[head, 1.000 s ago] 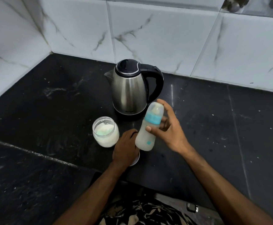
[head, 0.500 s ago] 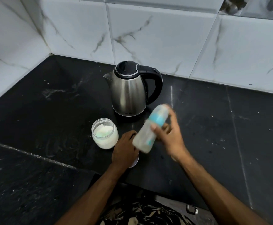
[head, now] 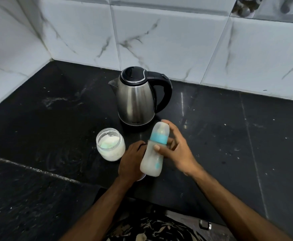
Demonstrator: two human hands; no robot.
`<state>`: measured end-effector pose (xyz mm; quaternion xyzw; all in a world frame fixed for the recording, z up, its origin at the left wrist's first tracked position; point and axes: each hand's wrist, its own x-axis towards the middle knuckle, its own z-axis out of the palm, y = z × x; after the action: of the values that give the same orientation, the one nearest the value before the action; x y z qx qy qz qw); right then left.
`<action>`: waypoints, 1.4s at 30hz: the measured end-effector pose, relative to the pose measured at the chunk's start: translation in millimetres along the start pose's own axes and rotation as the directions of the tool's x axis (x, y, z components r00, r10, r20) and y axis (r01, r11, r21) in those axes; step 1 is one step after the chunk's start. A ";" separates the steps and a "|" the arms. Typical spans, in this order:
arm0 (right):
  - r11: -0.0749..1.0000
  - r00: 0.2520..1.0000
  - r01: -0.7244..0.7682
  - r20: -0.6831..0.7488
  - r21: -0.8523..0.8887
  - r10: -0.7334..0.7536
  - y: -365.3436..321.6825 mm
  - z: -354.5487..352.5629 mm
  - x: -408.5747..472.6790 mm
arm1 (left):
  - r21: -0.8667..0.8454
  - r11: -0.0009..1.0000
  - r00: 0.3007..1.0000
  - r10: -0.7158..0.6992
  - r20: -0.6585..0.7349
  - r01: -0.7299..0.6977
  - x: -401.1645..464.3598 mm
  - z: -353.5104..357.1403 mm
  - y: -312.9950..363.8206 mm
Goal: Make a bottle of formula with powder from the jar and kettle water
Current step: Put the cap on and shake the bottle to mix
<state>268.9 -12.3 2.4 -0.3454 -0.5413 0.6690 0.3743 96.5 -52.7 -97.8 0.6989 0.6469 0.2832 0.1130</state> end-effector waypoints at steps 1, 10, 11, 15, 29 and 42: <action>0.998 0.996 0.032 -0.082 0.048 -0.028 -3.7 -2.3 3.9 | 0.032 0.999 0.999 -0.014 -0.033 0.015 0.1 1.8 0.1; 0.995 0.997 -0.015 -0.070 0.101 0.022 -4.5 -0.5 0.6 | 0.042 0.999 0.999 -0.026 -0.028 0.027 0.1 5.8 -2.7; 0.998 0.999 -0.021 -0.042 0.052 0.023 -2.7 -1.2 -0.4 | 0.056 0.998 1.000 -0.026 -0.013 0.027 -0.1 4.7 -2.3; 0.937 0.933 0.138 -0.361 0.322 -0.013 -17.5 -10.9 17.7 | 0.067 0.996 0.996 -0.058 -0.062 0.062 2.4 4.3 0.8; 0.882 0.927 0.182 -0.374 0.434 -0.008 -18.8 -6.0 22.8 | 0.052 0.998 0.997 -0.031 -0.073 0.035 2.8 1.2 2.6; 0.912 0.937 0.131 -0.350 0.389 0.015 -12.7 2.0 11.5 | 0.004 0.999 0.996 -0.045 -0.081 0.046 0.9 2.1 1.6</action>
<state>263.3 -1.5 14.6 -0.3558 -0.3263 0.6840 0.5469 98.9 -51.6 -98.5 0.6723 0.6676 0.3065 0.0910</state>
